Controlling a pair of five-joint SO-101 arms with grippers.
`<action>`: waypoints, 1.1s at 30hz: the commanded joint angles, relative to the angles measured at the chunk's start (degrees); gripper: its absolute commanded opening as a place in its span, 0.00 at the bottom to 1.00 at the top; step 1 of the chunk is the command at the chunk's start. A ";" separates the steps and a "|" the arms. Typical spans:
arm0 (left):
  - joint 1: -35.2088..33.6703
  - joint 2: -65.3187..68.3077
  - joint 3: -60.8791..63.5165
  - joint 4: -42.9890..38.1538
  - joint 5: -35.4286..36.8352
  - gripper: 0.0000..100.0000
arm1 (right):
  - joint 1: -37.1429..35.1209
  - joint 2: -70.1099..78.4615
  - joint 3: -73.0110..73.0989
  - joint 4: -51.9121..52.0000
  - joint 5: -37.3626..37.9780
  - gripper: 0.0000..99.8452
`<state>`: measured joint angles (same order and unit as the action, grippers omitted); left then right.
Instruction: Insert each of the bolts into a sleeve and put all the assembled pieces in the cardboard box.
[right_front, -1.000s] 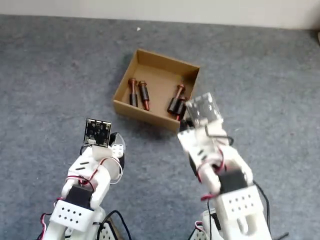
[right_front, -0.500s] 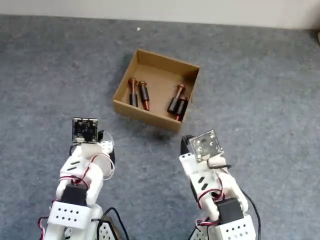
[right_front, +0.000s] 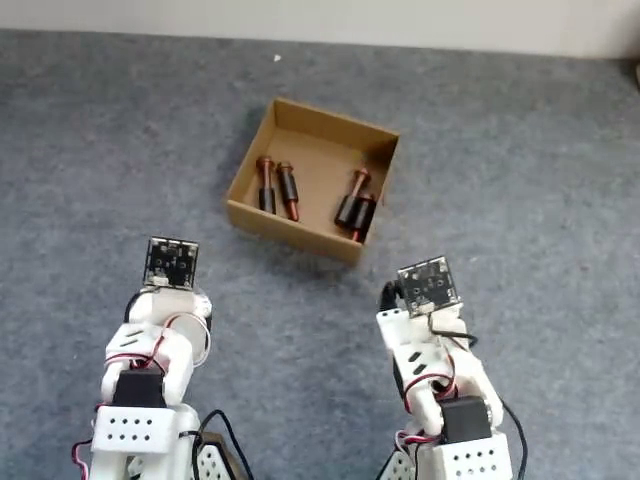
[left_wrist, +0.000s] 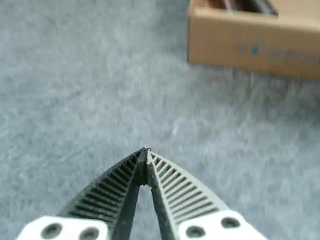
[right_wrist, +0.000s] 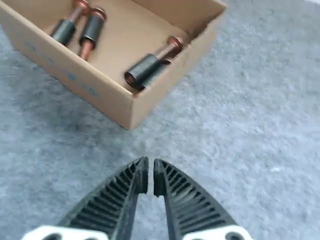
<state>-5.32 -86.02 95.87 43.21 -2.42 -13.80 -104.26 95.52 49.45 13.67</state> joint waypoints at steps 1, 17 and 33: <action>-0.66 -0.57 1.80 3.87 -1.14 0.01 | 1.19 -0.84 6.99 4.62 0.09 0.01; -0.75 -0.66 1.80 7.38 -1.14 0.01 | 1.45 -0.75 7.16 19.56 -17.49 0.01; -1.01 -0.66 1.80 7.30 -0.97 0.01 | 1.45 -0.92 7.08 22.29 -18.11 0.01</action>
<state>-5.58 -86.02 96.04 50.07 -3.21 -13.01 -104.62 95.52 71.16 -4.18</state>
